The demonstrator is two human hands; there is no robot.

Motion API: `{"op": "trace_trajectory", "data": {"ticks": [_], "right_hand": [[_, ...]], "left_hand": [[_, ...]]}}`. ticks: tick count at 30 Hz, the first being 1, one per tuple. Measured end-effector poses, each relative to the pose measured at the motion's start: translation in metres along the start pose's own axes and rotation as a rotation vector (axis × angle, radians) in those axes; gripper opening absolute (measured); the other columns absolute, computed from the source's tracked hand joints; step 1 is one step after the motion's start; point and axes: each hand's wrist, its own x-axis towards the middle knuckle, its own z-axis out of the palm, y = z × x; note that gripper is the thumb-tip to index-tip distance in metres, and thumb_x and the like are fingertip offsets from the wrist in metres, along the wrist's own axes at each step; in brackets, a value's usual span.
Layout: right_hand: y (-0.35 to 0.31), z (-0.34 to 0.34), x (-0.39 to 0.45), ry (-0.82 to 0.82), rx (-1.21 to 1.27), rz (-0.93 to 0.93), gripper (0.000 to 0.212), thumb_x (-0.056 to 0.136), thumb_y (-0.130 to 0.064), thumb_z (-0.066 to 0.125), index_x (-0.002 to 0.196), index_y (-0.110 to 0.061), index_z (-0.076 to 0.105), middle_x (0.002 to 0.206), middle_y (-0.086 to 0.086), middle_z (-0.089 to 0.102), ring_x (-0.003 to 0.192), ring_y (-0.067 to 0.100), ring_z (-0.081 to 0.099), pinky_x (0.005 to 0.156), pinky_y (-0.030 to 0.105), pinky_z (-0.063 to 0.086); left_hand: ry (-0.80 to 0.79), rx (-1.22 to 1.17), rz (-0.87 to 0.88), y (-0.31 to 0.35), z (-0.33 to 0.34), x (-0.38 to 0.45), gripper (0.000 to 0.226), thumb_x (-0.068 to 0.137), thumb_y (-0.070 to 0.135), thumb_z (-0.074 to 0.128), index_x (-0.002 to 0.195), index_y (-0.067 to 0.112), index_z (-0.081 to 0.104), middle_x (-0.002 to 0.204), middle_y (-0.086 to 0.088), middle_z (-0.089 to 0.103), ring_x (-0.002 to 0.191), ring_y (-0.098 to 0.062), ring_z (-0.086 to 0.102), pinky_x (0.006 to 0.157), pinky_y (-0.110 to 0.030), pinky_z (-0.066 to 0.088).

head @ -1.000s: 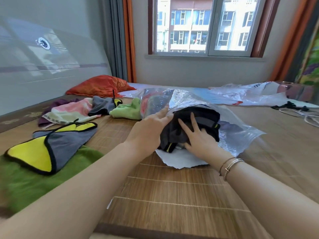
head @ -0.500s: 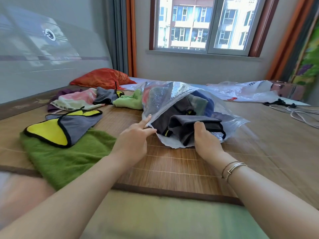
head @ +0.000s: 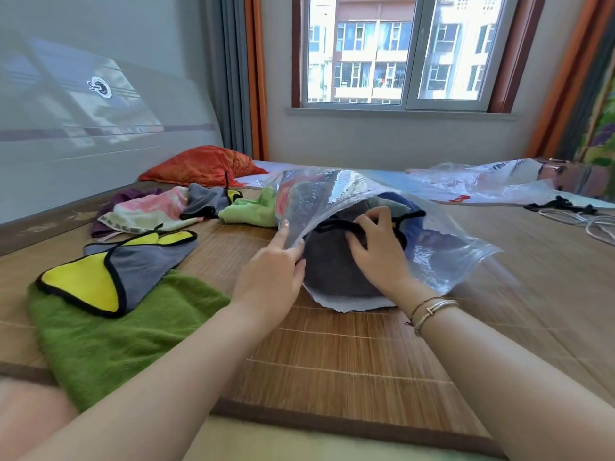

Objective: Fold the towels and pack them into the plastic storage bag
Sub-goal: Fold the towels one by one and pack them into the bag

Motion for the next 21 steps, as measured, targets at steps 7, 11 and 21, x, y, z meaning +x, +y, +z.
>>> {"op": "trace_trajectory", "data": {"ticks": [7,11,21], "right_hand": [[-0.024,0.080,0.064,-0.097,-0.252,0.153,0.030,0.097,-0.021,0.045,0.121,-0.008,0.057,0.127,0.012,0.058,0.120,0.028,0.050,0.097,0.032,0.037],[-0.022,0.112,0.042,-0.199,-0.304,-0.062,0.029,0.093,-0.029,0.039,0.107,-0.015,0.060,0.116,0.005,0.059,0.113,0.024,0.050,0.090,0.033,0.039],[-0.023,0.111,0.047,-0.705,-0.372,-0.056,0.051,0.099,-0.040,0.026,0.149,-0.031,0.027,0.157,-0.004,0.022,0.146,0.021,0.004,0.110,0.067,0.002]], "left_hand": [[0.238,-0.161,0.078,-0.018,0.013,0.019,0.040,0.093,0.007,0.051,0.131,0.017,0.058,0.140,0.010,0.052,0.121,-0.012,0.057,0.097,-0.034,0.049],[0.331,-0.109,0.123,-0.025,0.020,0.021,0.027,0.088,0.017,0.064,0.115,0.019,0.070,0.123,0.012,0.065,0.093,-0.010,0.070,0.074,-0.027,0.056],[0.323,-0.209,0.068,-0.023,0.021,0.019,0.038,0.085,0.003,0.060,0.108,0.030,0.073,0.112,0.019,0.069,0.100,0.002,0.063,0.079,-0.019,0.051]]}}
